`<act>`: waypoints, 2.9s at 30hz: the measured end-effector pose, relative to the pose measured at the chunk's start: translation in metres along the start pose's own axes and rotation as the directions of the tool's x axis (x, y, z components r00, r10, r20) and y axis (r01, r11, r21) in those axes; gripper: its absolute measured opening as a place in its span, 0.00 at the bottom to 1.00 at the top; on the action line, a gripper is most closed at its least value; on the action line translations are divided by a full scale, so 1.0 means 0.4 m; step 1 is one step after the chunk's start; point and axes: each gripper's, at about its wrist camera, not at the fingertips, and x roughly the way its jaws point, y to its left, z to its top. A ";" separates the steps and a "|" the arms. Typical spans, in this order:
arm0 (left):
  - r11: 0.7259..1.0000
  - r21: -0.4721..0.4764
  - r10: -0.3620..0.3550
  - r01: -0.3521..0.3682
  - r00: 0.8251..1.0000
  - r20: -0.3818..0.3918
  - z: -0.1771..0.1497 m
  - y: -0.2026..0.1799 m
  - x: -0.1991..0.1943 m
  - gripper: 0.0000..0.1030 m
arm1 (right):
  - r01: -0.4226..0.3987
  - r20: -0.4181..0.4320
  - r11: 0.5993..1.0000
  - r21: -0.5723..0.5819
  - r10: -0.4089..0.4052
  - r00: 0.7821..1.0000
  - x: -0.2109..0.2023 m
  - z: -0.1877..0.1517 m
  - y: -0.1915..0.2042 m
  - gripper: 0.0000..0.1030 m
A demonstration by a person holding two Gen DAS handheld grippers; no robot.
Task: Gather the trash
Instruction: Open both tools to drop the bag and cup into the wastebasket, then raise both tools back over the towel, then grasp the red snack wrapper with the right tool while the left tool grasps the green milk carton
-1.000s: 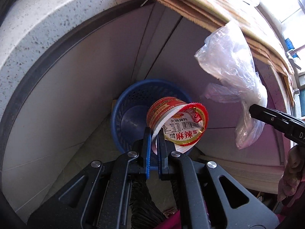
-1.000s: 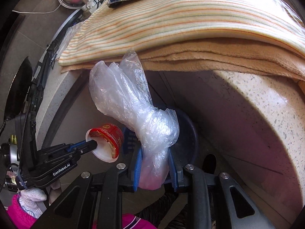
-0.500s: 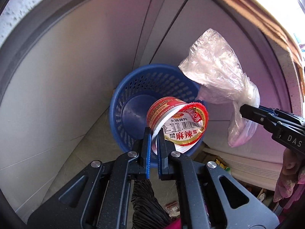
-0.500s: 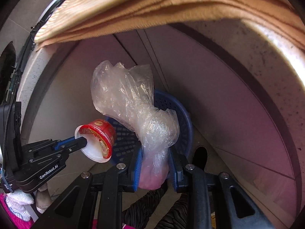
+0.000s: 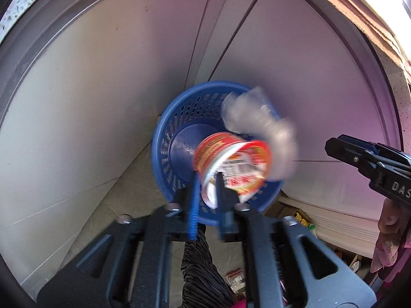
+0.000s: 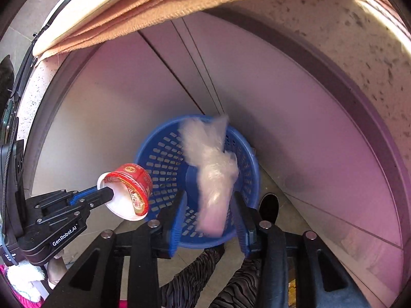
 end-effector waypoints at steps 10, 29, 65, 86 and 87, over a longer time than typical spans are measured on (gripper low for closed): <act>1.000 -0.018 -0.008 0.009 0.999 0.036 0.013 0.008 -0.030 0.26 | -0.015 0.029 1.000 -0.019 0.015 0.999 -0.060 0.022 -0.007 0.53; 0.999 -0.046 0.020 -0.010 0.973 0.230 0.103 -0.022 -0.255 0.26 | -0.083 0.217 0.996 -0.035 0.088 0.972 -0.335 0.000 -0.062 0.62; 0.979 -0.154 -0.054 0.131 0.905 0.422 0.453 -0.224 -0.487 0.58 | -0.285 0.497 0.951 0.124 0.189 0.847 -0.743 0.528 -0.473 0.72; 0.932 -0.332 -0.047 0.146 0.956 0.290 0.711 -0.262 -0.414 0.68 | -0.454 0.269 0.846 0.279 0.385 0.883 -0.530 0.760 -0.546 0.58; 0.932 -0.335 -0.038 0.136 0.958 0.284 0.718 -0.264 -0.411 0.68 | -0.462 0.264 0.840 0.285 0.395 0.880 -0.522 0.763 -0.548 0.58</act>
